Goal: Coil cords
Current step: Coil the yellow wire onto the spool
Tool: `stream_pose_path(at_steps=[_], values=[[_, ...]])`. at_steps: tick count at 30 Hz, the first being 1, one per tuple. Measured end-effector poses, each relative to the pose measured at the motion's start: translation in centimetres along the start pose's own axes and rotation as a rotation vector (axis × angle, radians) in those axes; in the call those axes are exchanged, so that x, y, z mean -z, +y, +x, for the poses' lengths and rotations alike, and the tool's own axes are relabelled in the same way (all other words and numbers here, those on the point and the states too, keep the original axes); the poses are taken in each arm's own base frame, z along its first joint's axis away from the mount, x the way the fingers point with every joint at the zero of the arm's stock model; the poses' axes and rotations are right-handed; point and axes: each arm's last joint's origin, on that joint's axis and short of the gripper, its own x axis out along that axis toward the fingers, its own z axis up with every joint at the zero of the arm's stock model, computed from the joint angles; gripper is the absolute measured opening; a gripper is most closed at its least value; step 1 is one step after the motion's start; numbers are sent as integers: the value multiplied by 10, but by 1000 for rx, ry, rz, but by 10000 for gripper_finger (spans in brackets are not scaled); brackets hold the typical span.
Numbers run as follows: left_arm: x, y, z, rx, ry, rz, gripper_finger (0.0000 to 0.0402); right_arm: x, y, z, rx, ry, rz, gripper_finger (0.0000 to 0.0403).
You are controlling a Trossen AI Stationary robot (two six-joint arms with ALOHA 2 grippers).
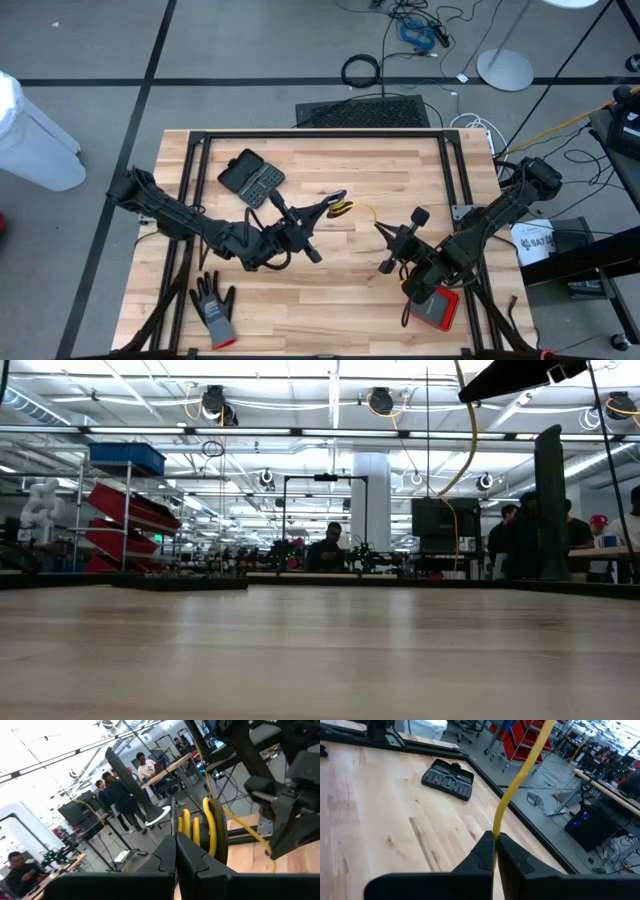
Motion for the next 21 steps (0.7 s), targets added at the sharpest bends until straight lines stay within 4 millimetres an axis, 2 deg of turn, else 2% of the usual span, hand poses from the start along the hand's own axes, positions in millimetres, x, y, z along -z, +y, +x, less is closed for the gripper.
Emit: stream_pose_path(at_steps=[13, 21], values=[[-2, -2, 2, 142, -113, -172, 0, -4, -5, 14, 72, -4, 43, 0], [1, -4, 13, 267, -188, -312, 0, -14, -1, 20, 65, -28, 46, 0]])
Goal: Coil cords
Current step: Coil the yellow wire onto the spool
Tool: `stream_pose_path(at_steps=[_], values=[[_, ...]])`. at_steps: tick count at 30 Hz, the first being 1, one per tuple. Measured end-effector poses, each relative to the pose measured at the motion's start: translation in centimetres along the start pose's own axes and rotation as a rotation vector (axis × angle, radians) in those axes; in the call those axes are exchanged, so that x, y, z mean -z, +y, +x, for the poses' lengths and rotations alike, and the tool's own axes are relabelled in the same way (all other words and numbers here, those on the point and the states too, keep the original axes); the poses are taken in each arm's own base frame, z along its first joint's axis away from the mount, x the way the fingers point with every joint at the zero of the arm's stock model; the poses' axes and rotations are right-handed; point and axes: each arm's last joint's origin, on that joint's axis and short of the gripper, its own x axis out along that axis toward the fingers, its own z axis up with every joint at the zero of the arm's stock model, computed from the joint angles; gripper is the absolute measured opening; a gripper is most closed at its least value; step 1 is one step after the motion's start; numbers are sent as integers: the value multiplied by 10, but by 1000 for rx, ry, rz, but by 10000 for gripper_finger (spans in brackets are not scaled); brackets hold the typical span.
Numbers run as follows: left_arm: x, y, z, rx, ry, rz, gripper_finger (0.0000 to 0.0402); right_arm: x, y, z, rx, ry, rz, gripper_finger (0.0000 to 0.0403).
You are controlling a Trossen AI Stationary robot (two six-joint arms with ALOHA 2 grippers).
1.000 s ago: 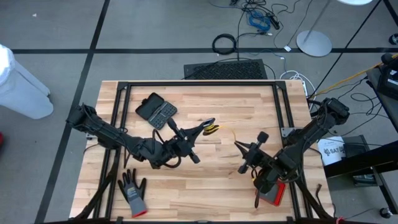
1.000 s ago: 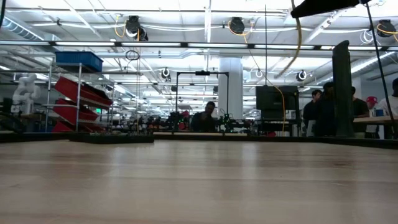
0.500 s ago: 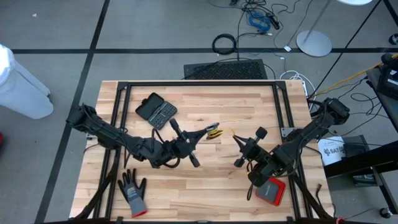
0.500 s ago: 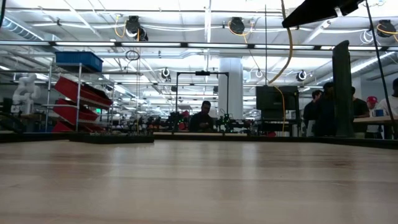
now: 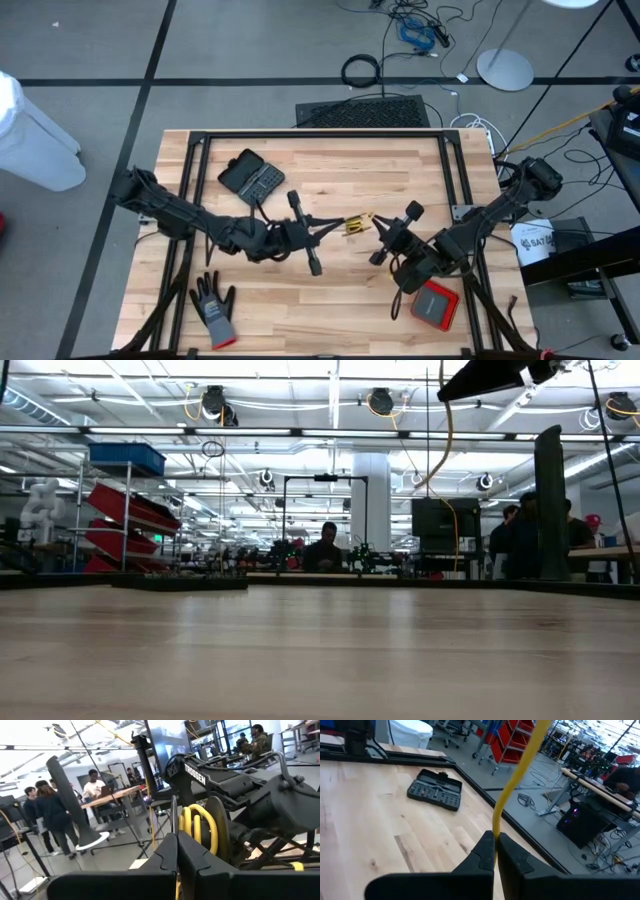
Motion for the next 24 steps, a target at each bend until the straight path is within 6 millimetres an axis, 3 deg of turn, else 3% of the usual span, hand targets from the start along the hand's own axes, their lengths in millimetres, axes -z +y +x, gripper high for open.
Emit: stream_pose_path(at_steps=[7, 15, 24], values=[[7, -2, 10, 11, -66, -58, 0, -4, 6, 6, -28, 4, -16, 0], [15, 0, 20, -23, -96, -75, 0, -1, 31, 22, -81, 5, -72, 0], [39, -8, 34, -41, -74, -61, 0, -12, 37, 23, -119, -51, -54, 0]])
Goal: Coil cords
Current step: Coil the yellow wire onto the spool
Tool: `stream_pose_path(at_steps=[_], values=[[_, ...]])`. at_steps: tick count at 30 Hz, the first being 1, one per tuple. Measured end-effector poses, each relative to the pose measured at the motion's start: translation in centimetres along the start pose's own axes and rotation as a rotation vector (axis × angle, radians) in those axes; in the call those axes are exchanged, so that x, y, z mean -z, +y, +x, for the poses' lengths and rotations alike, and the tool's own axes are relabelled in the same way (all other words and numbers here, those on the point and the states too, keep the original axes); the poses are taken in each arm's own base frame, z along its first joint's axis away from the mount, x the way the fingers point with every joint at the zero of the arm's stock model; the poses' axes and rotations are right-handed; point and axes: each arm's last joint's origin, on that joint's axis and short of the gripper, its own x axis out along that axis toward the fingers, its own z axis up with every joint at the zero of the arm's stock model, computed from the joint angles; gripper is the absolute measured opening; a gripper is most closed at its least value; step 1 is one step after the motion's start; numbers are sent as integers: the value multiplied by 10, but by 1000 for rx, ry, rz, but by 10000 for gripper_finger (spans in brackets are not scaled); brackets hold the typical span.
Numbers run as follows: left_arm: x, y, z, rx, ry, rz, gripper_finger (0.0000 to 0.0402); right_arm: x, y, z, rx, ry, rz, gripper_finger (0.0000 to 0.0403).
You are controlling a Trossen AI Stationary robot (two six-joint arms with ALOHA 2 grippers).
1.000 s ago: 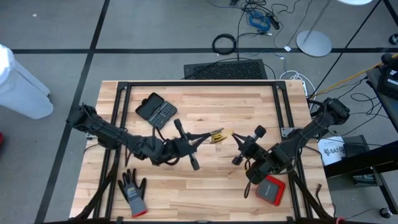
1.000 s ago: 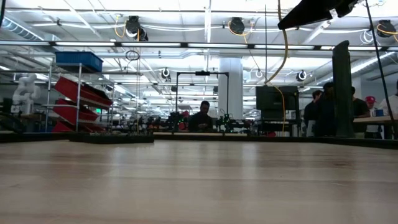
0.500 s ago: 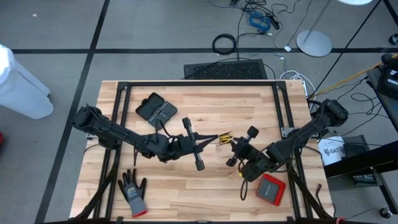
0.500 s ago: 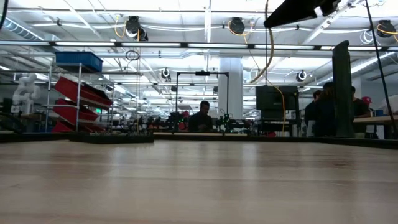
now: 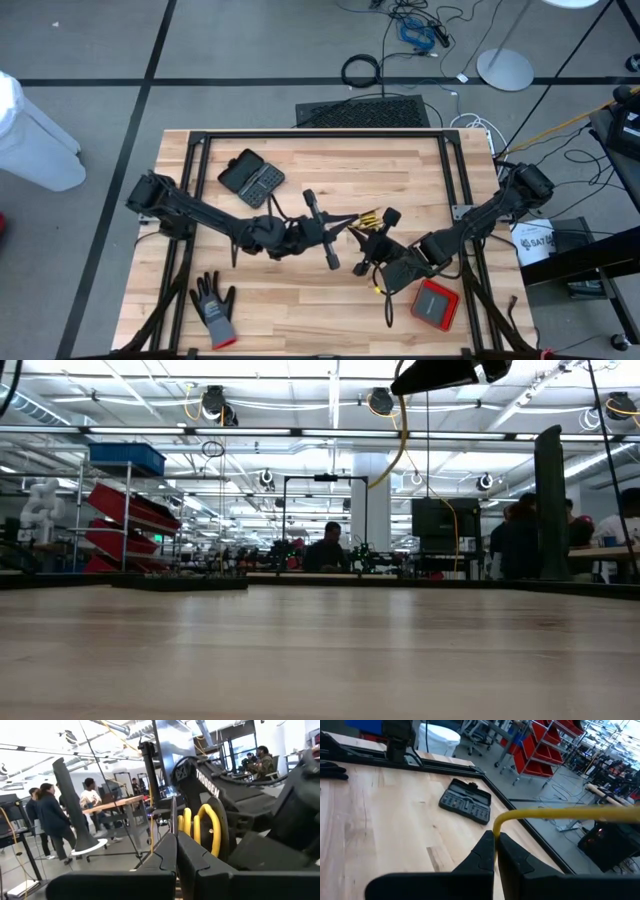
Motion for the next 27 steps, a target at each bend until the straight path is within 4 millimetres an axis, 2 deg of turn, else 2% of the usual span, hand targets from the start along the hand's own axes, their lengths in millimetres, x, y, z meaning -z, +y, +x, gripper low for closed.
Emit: stream_pose_path(at_steps=[6, 17, 27], values=[[14, -2, 5, -51, 28, 17, 0, 0, 2, -3, -11, -4, 2, 0], [18, 1, 7, -90, 63, 32, 0, -7, 5, -8, -22, -49, 16, 0], [32, -1, 9, -143, 134, 134, 0, -9, 6, -10, -34, -62, 0, 0]])
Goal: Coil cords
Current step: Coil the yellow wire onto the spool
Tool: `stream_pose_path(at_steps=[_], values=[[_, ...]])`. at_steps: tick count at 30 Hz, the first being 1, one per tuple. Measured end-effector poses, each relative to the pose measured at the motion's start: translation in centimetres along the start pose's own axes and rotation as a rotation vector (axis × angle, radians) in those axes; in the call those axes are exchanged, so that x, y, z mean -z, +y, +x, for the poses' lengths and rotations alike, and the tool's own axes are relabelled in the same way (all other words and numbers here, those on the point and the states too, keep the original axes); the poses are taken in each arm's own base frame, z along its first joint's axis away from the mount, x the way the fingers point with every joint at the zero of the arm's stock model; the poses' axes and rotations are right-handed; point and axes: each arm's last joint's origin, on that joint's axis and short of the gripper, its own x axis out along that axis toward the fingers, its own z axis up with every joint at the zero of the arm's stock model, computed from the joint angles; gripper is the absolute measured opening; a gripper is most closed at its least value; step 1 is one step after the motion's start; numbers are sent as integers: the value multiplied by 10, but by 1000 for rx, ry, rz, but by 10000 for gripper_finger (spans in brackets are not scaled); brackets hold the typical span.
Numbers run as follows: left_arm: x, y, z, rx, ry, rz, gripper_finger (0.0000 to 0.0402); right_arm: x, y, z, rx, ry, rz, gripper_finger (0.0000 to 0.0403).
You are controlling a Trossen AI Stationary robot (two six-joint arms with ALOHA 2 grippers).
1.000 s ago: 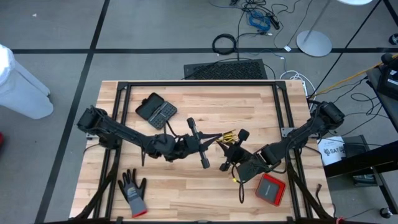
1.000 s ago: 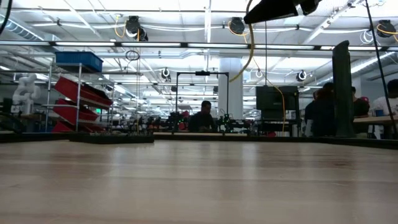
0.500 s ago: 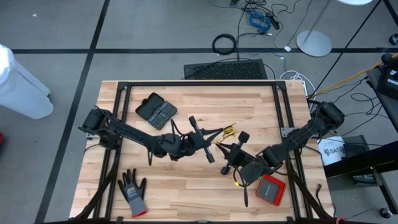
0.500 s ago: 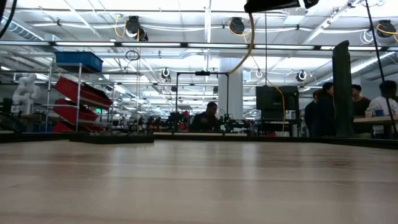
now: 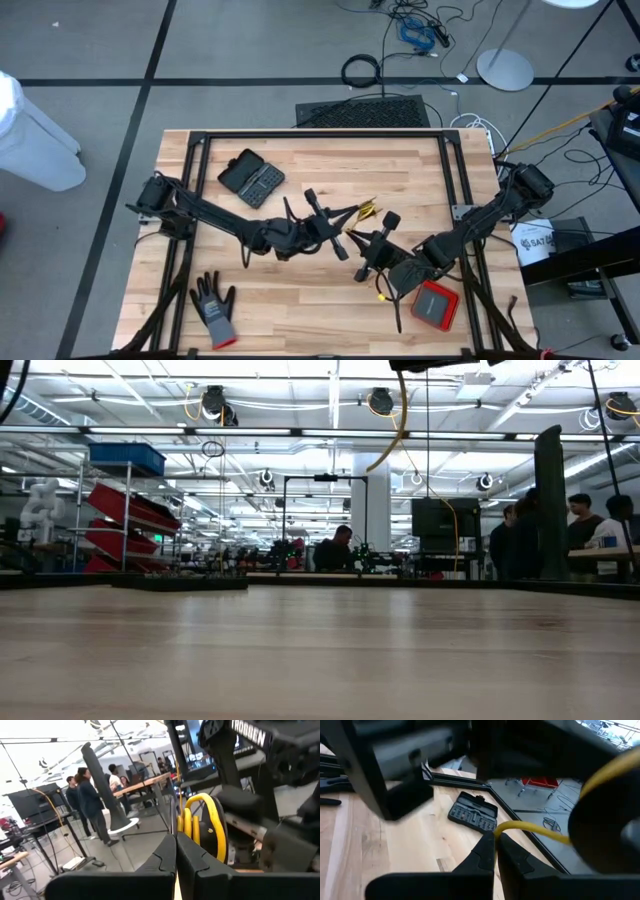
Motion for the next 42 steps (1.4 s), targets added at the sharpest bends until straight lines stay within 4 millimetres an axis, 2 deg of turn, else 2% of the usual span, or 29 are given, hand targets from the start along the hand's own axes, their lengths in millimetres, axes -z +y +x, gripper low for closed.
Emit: stream_pose_path(at_steps=[8, 14, 23, 28, 32, 42], values=[[22, -6, 10, -5, 44, 41, 0, -1, 1, -2, -6, -9, -21, 0], [26, -6, 11, 0, 67, 102, 0, -6, 3, -10, -7, -33, -48, 0], [32, -9, 11, 50, 103, 168, 0, -33, 9, -47, 113, -86, -122, 0], [29, -13, 9, 115, 65, 157, 0, -40, 11, -68, 204, -92, -179, 0], [23, -15, 5, 134, 47, 149, 0, -42, 12, -82, 185, -103, -222, 0], [8, -15, -6, 190, 27, 151, 0, -46, 6, -88, 175, -111, -211, 0]])
